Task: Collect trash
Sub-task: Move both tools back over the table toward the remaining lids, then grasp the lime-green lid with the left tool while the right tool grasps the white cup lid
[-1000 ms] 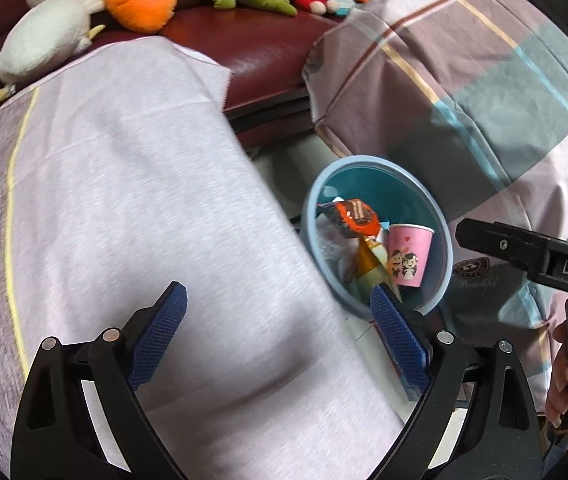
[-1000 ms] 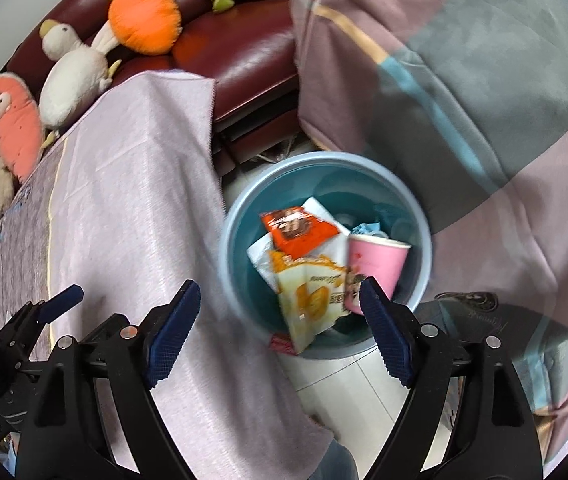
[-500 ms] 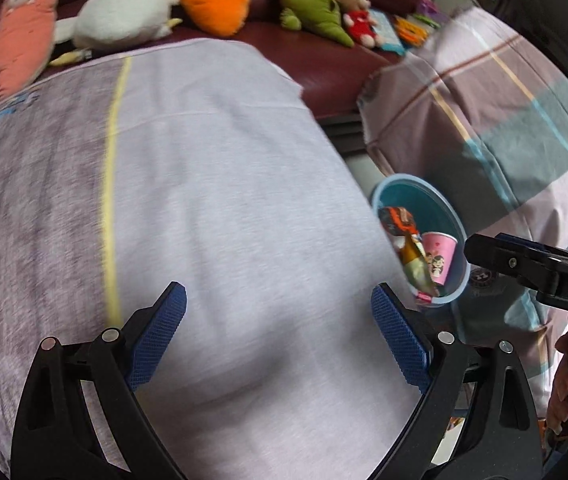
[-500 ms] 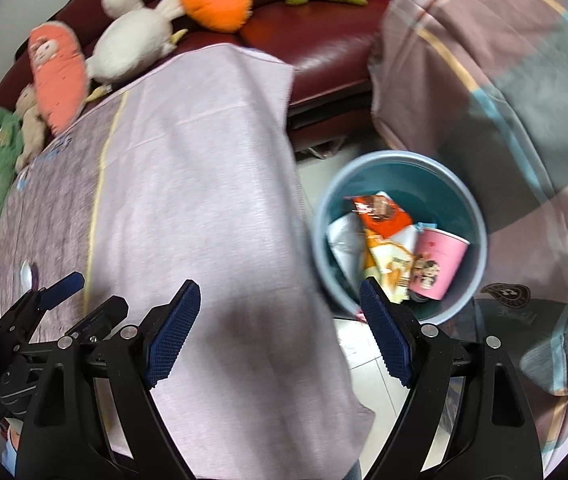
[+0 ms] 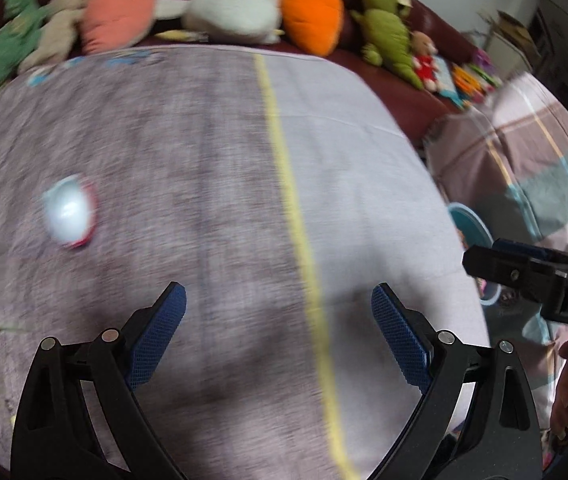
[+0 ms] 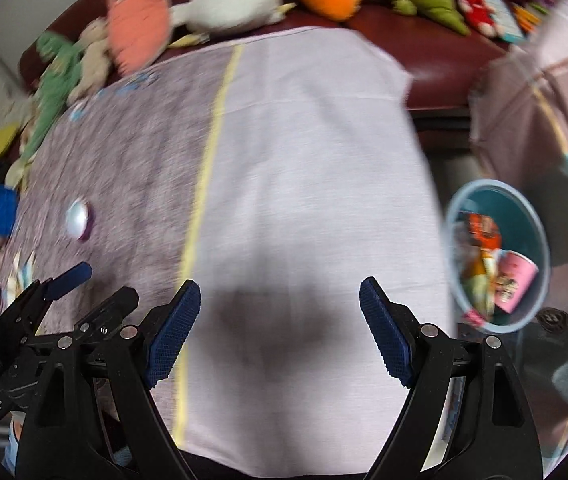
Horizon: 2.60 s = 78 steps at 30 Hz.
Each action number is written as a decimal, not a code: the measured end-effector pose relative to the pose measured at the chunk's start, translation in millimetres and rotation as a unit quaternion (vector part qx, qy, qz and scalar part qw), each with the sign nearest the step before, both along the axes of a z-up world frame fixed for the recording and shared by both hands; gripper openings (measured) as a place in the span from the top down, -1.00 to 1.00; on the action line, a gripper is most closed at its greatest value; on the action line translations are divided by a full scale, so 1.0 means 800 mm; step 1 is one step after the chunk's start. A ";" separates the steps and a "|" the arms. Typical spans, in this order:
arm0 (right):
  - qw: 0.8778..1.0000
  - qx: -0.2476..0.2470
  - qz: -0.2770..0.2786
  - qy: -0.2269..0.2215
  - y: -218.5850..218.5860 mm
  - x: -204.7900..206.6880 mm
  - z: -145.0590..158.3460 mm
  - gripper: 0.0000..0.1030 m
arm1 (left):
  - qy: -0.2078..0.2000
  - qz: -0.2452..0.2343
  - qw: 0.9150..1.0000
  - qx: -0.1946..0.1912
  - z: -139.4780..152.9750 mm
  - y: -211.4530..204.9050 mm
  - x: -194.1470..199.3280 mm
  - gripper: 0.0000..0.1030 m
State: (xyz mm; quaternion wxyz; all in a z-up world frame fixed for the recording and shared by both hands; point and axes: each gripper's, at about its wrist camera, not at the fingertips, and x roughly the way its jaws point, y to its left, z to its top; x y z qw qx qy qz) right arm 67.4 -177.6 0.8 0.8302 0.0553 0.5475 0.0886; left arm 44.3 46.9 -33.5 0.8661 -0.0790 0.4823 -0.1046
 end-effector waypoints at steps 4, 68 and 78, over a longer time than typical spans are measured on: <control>0.999 -0.003 0.040 0.007 0.061 0.003 0.000 -0.52 | 0.002 0.037 0.999 0.006 -0.006 0.062 -0.020 -0.82; 0.970 0.022 0.236 0.051 0.346 0.133 -0.091 0.73 | 0.016 0.156 0.987 0.015 -0.054 0.269 0.001 -0.10; 0.970 0.031 0.238 0.031 0.369 0.160 -0.104 0.90 | 0.023 0.172 0.985 0.007 -0.056 0.275 0.026 -0.10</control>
